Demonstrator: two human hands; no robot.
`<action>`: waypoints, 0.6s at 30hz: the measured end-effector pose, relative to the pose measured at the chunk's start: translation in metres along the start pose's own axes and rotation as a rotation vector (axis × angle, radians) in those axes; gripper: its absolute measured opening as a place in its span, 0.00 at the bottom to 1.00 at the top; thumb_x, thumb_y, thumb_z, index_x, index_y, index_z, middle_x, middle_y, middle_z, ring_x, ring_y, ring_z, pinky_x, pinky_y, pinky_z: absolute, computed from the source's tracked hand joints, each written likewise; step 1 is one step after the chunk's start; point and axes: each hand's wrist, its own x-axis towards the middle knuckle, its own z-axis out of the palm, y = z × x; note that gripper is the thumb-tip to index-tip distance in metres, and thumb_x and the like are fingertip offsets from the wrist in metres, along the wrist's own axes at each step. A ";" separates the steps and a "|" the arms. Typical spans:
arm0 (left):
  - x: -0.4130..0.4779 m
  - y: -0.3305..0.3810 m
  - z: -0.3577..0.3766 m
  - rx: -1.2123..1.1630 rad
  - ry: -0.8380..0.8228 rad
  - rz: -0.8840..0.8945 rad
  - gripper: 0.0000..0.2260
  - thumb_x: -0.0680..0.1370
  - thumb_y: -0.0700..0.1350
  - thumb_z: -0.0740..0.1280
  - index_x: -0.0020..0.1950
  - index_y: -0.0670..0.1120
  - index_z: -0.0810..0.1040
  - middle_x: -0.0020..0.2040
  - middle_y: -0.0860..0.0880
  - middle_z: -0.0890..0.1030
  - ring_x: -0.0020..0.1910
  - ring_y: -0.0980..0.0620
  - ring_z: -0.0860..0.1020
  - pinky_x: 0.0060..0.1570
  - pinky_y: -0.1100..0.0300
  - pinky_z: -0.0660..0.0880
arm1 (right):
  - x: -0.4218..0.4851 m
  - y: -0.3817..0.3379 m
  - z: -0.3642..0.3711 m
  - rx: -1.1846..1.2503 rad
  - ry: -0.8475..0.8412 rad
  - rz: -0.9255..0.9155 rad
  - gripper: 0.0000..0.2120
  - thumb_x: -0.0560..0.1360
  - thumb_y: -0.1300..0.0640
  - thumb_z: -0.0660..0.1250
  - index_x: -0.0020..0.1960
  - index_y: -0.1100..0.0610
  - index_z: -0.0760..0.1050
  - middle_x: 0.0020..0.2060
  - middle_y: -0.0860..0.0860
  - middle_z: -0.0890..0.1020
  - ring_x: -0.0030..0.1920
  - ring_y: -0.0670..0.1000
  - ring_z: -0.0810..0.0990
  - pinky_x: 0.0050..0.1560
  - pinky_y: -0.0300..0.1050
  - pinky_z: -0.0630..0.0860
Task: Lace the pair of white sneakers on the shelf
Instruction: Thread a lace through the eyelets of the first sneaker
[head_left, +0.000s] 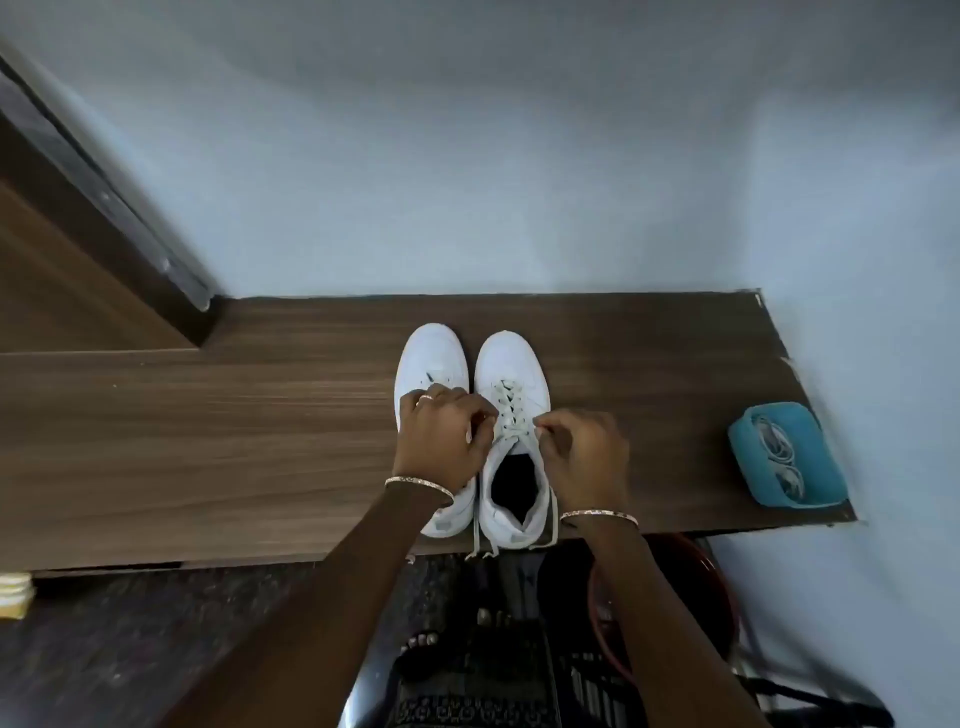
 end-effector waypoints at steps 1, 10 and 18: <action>-0.001 -0.005 0.007 -0.018 -0.017 0.027 0.09 0.73 0.53 0.64 0.43 0.55 0.84 0.39 0.56 0.83 0.45 0.50 0.80 0.53 0.51 0.66 | 0.001 0.004 0.005 0.014 0.008 -0.019 0.06 0.73 0.56 0.70 0.47 0.48 0.84 0.45 0.43 0.85 0.54 0.54 0.78 0.55 0.58 0.75; -0.001 -0.023 0.036 -0.123 0.104 0.203 0.07 0.73 0.58 0.69 0.44 0.57 0.84 0.37 0.61 0.82 0.42 0.59 0.79 0.55 0.50 0.68 | 0.014 0.026 0.025 0.139 -0.025 -0.187 0.08 0.74 0.61 0.72 0.50 0.52 0.86 0.45 0.44 0.87 0.43 0.39 0.82 0.50 0.35 0.78; -0.008 -0.009 0.041 0.139 0.125 0.229 0.09 0.77 0.52 0.65 0.44 0.53 0.83 0.39 0.53 0.84 0.41 0.51 0.80 0.55 0.50 0.64 | 0.008 0.029 0.036 -0.042 0.077 -0.387 0.07 0.75 0.56 0.71 0.51 0.53 0.86 0.43 0.49 0.87 0.41 0.51 0.83 0.43 0.42 0.76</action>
